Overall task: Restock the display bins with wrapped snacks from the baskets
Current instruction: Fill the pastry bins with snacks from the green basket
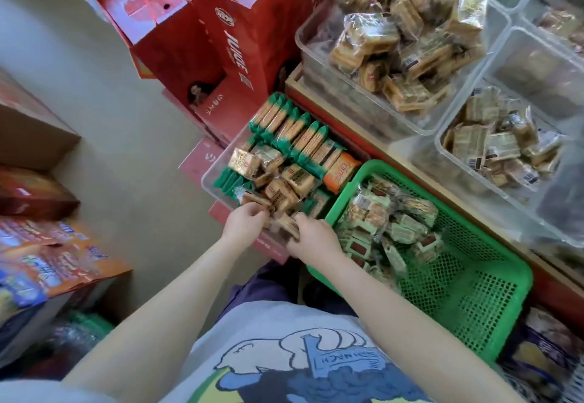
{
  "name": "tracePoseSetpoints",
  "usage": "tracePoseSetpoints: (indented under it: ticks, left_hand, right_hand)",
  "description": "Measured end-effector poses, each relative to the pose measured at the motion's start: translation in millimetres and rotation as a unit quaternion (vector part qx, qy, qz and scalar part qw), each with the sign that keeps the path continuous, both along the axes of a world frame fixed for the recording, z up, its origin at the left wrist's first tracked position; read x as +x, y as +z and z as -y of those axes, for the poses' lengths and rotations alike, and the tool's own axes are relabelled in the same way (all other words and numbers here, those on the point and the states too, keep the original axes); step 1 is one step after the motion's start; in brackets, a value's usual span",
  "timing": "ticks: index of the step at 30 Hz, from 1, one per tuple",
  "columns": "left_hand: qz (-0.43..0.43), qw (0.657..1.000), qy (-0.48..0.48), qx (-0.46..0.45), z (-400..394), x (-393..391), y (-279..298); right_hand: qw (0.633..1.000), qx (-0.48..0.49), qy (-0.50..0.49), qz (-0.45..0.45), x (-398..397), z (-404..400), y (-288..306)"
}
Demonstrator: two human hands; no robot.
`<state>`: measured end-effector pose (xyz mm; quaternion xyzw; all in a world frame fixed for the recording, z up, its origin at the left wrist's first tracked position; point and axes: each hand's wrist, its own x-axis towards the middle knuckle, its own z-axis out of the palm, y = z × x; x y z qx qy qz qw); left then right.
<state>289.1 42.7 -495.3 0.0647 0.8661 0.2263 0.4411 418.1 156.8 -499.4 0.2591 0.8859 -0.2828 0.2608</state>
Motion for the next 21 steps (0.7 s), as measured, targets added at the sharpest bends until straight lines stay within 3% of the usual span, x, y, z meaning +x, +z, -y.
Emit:
tracePoseSetpoints:
  ticks: [3,5,7,9,11,14,16,18,21]
  left_hand:
    - [0.011,1.000,0.016,0.002,-0.8,-2.3,-2.5]
    - [0.014,1.000,0.005,0.000,-4.7,-4.5,-2.6]
    - [0.013,1.000,-0.014,-0.002,-14.0,-6.3,1.5]
    - [0.020,1.000,-0.023,0.008,-28.0,-7.0,5.1]
    - [0.025,0.999,-0.032,0.019,-44.3,-6.9,13.0]
    - [0.018,0.998,-0.051,0.044,-65.2,-4.9,23.5]
    - [0.021,0.996,-0.052,0.062,-74.8,-1.8,28.2]
    - [0.024,0.995,-0.062,0.074,-80.3,2.4,30.4]
    - [0.023,0.994,-0.067,0.083,-81.6,6.8,33.2]
  right_hand:
    - [0.978,-0.133,-0.160,0.004,-6.6,-19.9,28.1]
    - [0.926,-0.228,-0.301,-0.016,-7.1,-37.2,51.0]
    - [0.871,-0.260,-0.410,-0.079,-0.9,-57.8,78.4]
    - [0.844,-0.194,-0.466,-0.180,12.9,-81.7,107.9]
    - [0.837,-0.042,-0.467,-0.282,29.8,-110.5,132.7]
    - [0.818,0.198,-0.444,-0.308,53.0,-162.0,142.5]
    - [0.835,0.233,-0.444,-0.226,60.6,-192.9,131.7]
    - [0.873,0.184,-0.430,-0.137,62.6,-208.9,115.4]
    - [0.905,0.142,-0.395,-0.076,60.2,-212.8,102.1]
